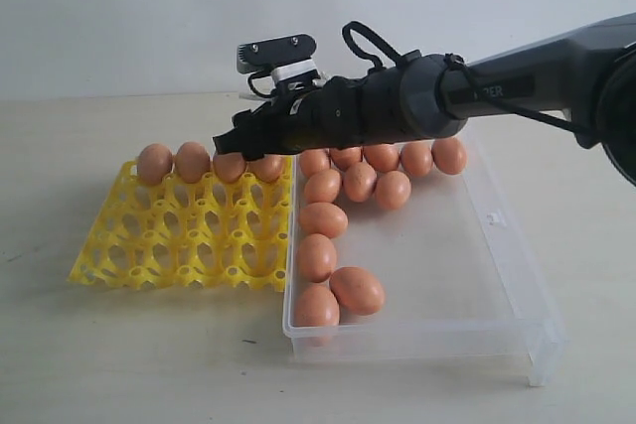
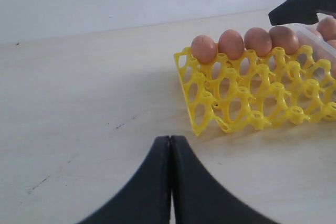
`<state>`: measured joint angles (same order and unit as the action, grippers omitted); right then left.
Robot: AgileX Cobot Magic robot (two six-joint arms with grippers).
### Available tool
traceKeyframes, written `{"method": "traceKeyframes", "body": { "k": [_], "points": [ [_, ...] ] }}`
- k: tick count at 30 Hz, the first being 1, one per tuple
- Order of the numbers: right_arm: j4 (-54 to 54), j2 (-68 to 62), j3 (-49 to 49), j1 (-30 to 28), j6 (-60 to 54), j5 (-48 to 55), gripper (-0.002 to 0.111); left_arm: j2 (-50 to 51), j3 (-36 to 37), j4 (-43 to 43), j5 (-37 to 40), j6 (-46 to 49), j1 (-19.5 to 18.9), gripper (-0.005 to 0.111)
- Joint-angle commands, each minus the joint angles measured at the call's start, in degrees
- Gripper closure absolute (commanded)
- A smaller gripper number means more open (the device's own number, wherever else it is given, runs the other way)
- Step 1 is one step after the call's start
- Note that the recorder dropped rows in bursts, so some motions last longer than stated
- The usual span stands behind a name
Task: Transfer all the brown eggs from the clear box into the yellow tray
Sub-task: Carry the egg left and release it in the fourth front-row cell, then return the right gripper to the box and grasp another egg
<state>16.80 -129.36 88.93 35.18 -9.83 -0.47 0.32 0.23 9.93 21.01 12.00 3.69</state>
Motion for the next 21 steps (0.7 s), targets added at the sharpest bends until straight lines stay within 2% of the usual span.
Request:
{"method": "traceKeyframes", "body": {
  "k": [1,7,10,14,18,21],
  "points": [
    [-0.41,2.25,0.15,0.16,-0.13,1.70,0.046,-0.32,-0.23,-0.12,-0.45,-0.01,0.25,0.107],
    [-1.77,10.97,-0.34,0.16,-0.22,11.41,0.056,-0.32,-0.23,-0.12,-0.45,-0.01,0.25,0.107],
    [-1.77,17.46,-2.08,0.16,-0.11,15.47,0.056,-0.32,-0.23,-0.12,-0.45,-0.01,0.25,0.107],
    [-3.65,28.05,-7.02,-0.24,-1.60,27.52,0.056,-0.32,-0.23,-0.12,-0.45,-0.01,0.25,0.107],
    [-3.98,36.55,-14.23,-4.10,-0.47,31.98,0.056,-0.32,-0.23,-0.12,-0.45,-0.01,0.25,0.107],
    [-5.19,36.27,-14.87,-9.33,1.69,37.37,0.056,-0.32,-0.23,-0.12,-0.45,-0.01,0.25,0.107]
  ]
}}
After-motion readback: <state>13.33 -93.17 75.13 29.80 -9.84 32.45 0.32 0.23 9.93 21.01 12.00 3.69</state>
